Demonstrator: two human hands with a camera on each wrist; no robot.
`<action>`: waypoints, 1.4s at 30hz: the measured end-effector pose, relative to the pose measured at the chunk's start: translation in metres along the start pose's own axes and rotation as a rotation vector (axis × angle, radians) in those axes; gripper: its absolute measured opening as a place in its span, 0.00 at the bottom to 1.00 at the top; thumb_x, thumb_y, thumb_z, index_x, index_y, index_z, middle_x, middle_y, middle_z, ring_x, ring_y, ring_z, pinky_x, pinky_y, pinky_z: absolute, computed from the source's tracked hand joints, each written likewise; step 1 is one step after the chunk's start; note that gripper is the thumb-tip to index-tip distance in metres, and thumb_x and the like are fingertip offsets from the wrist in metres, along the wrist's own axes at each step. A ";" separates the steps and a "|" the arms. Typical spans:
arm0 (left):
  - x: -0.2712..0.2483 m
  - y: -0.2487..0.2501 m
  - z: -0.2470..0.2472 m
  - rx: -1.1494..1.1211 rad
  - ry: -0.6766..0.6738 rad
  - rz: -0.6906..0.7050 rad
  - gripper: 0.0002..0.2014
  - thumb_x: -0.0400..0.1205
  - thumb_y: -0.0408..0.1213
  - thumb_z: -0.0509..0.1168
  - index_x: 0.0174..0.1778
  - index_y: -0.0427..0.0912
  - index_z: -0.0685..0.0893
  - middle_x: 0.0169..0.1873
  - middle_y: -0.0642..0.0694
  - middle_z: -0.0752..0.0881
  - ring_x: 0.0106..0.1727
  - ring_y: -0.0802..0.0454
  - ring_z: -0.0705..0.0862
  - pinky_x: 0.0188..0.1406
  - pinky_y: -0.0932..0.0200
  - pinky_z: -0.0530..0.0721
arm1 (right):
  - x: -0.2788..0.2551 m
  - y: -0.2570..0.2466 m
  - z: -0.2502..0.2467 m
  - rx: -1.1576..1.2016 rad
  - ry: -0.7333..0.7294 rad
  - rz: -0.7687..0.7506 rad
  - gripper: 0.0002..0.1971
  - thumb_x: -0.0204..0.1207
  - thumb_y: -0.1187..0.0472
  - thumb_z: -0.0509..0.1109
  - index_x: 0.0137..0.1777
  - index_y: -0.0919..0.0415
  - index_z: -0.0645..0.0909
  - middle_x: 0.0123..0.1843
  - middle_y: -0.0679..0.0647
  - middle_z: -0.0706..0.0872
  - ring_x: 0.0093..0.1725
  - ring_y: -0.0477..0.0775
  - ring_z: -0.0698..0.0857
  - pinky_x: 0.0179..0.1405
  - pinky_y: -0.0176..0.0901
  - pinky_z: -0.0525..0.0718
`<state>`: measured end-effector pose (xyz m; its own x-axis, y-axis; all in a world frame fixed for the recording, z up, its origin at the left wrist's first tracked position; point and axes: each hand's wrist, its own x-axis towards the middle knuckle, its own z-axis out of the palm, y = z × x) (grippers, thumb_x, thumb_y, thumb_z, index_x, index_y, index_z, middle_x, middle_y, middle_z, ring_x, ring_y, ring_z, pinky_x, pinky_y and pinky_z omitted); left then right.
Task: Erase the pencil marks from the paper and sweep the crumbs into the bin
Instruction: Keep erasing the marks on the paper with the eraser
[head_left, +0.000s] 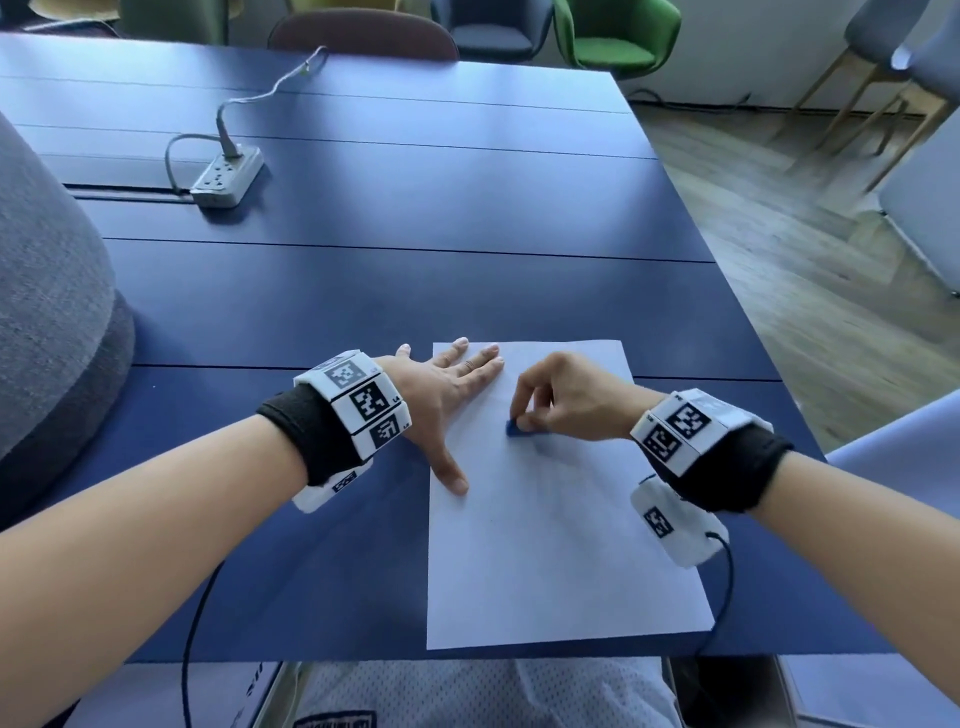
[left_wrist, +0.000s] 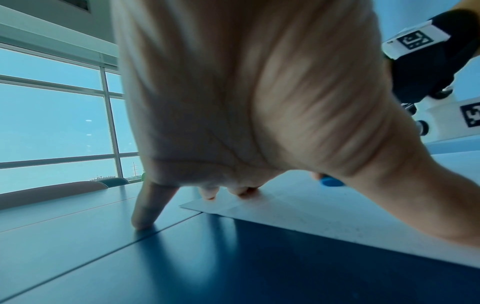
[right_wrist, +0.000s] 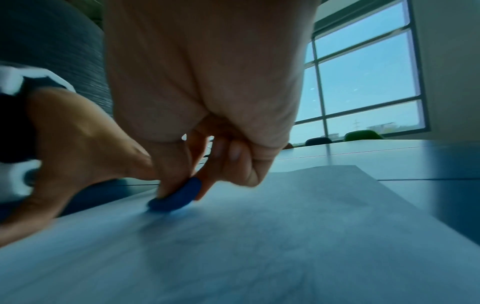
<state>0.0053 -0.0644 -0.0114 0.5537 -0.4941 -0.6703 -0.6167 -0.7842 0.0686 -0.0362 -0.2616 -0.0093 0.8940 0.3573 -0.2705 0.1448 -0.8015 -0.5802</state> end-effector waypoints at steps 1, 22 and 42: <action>0.000 0.000 0.000 -0.006 0.000 0.001 0.74 0.57 0.74 0.75 0.81 0.56 0.24 0.79 0.65 0.24 0.80 0.56 0.23 0.78 0.24 0.39 | 0.002 0.001 0.000 0.005 0.059 0.013 0.02 0.71 0.62 0.76 0.42 0.55 0.89 0.29 0.45 0.81 0.28 0.42 0.77 0.32 0.33 0.73; 0.000 0.000 0.001 -0.022 0.000 0.009 0.74 0.58 0.72 0.76 0.81 0.56 0.24 0.79 0.65 0.24 0.79 0.56 0.21 0.77 0.23 0.36 | 0.021 0.010 -0.009 0.005 0.150 0.060 0.01 0.72 0.60 0.76 0.42 0.56 0.88 0.32 0.46 0.83 0.31 0.40 0.80 0.29 0.26 0.73; 0.000 0.002 0.000 -0.001 0.000 -0.008 0.74 0.58 0.72 0.76 0.80 0.56 0.24 0.79 0.64 0.23 0.80 0.54 0.23 0.76 0.22 0.39 | -0.022 -0.001 0.010 0.012 -0.058 -0.015 0.03 0.70 0.61 0.76 0.40 0.52 0.89 0.28 0.43 0.79 0.26 0.40 0.76 0.25 0.25 0.71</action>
<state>0.0040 -0.0661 -0.0119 0.5583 -0.4877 -0.6711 -0.6118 -0.7884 0.0640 -0.0603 -0.2640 -0.0101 0.8657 0.3969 -0.3050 0.1528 -0.7898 -0.5940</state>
